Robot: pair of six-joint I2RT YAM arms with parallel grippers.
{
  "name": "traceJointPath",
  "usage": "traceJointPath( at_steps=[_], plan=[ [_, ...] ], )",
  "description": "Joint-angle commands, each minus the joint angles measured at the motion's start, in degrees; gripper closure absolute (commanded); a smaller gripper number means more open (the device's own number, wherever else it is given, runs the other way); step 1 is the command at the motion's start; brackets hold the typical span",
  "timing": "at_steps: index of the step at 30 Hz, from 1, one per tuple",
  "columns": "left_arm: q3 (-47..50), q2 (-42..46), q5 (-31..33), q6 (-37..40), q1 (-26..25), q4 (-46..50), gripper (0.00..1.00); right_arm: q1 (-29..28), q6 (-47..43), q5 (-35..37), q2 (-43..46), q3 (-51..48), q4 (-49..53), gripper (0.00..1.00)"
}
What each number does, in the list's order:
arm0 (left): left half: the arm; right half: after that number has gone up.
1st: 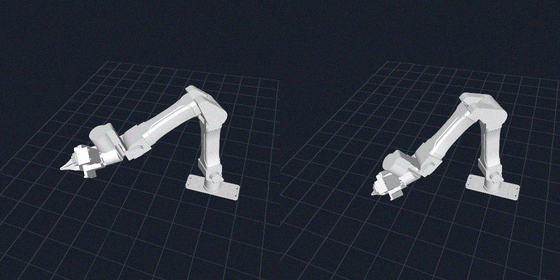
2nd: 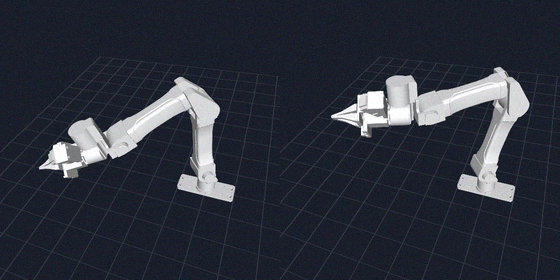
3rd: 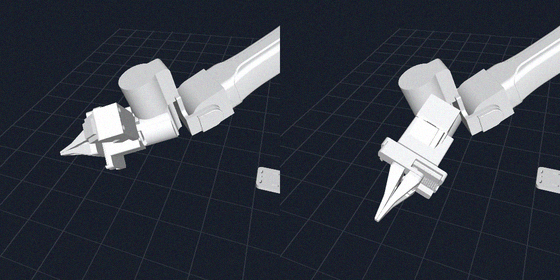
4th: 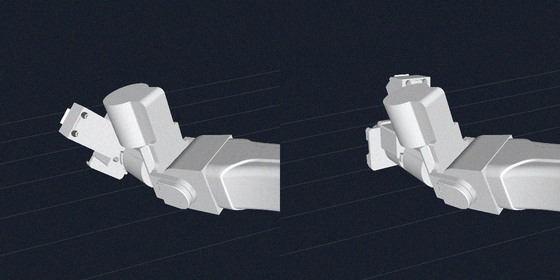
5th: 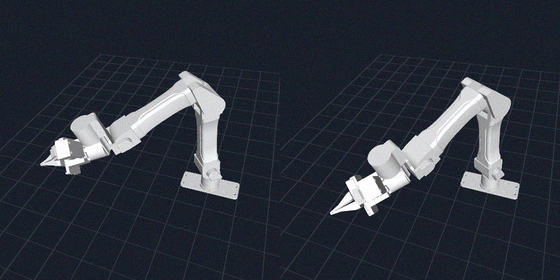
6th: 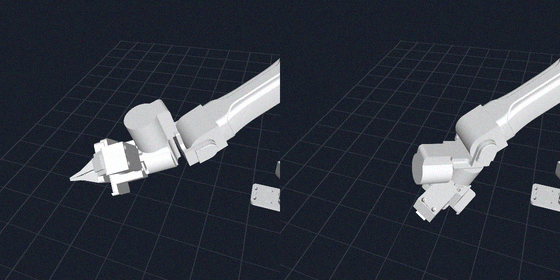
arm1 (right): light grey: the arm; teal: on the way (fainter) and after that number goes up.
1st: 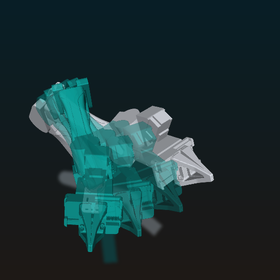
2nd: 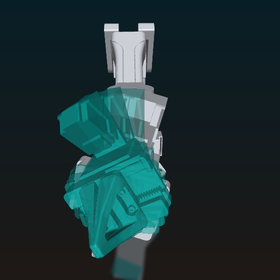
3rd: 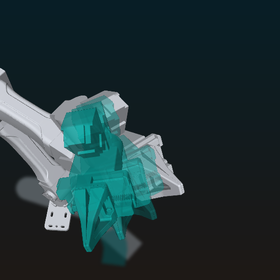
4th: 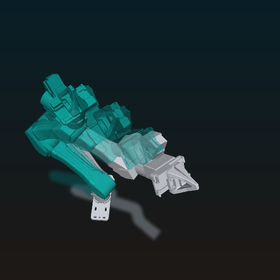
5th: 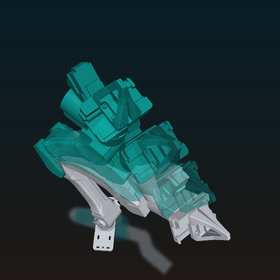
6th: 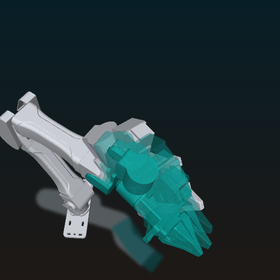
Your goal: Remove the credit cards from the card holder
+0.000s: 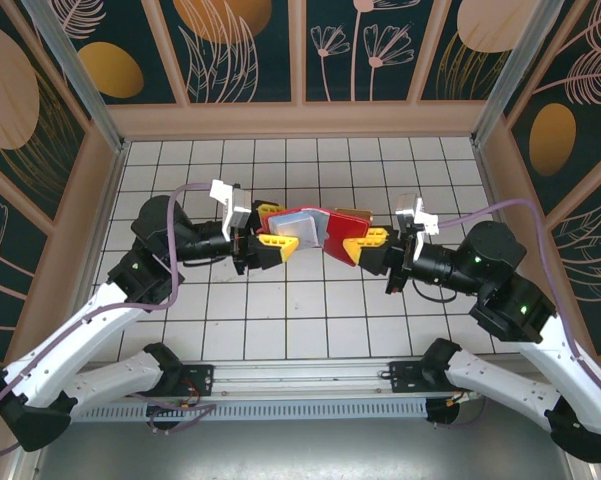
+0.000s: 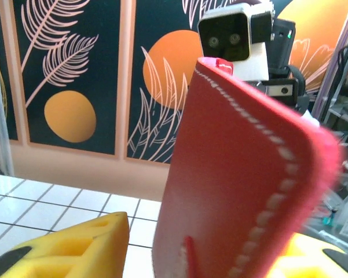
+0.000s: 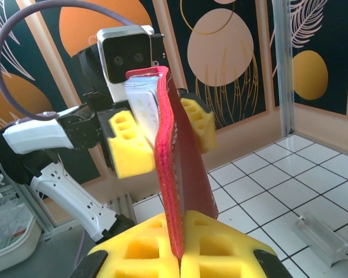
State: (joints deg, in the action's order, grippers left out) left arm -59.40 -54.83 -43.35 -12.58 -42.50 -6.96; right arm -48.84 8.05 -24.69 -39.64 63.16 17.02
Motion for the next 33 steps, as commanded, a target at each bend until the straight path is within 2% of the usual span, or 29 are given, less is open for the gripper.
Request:
traceJointPath(
  at_steps=[1,8,9,11,14,19,22,24,27,30,33],
  plan=[
    [-2.49,0.08,-1.73,2.53,0.14,2.46,0.70,0.26,0.83,-1.33,0.61,1.36,-3.87,1.00],
    [-1.83,-0.37,-3.66,2.47,0.15,2.48,0.88,0.27,0.69,0.38,0.36,1.16,-2.68,1.00],
    [-1.69,-0.28,-3.38,2.50,0.22,2.48,0.90,0.30,0.66,1.34,0.44,1.17,-2.29,0.95],
    [-1.27,-0.14,-1.34,2.39,0.19,2.85,0.91,0.32,1.05,6.74,0.76,1.18,-0.73,0.74],
    [-0.60,-0.17,4.97,2.22,0.16,4.68,0.97,0.29,1.71,15.96,1.14,1.35,2.20,0.57],
    [0.45,-1.69,12.98,-1.49,0.22,5.88,0.97,0.31,4.84,27.55,1.48,3.06,5.78,0.44],
    [0.75,-2.60,17.39,-3.07,0.25,7.09,0.98,0.31,6.89,31.94,3.14,4.15,5.63,0.43],
    [1.20,-3.05,18.67,-4.41,0.30,6.98,0.99,0.32,6.95,30.13,4.85,3.68,3.20,0.43],
    [1.21,-4.09,15.63,-5.77,0.35,5.69,0.99,0.27,7.41,21.89,6.87,-0.25,-4.54,0.45],
    [0.89,-4.75,13.28,-6.60,0.32,4.33,0.98,0.20,9.08,12.54,4.96,-2.32,-9.49,0.47],
    [-0.12,-5.61,11.89,-6.63,0.40,4.63,0.98,0.26,13.03,7.51,1.03,-3.48,-12.12,0.52]
  ],
)
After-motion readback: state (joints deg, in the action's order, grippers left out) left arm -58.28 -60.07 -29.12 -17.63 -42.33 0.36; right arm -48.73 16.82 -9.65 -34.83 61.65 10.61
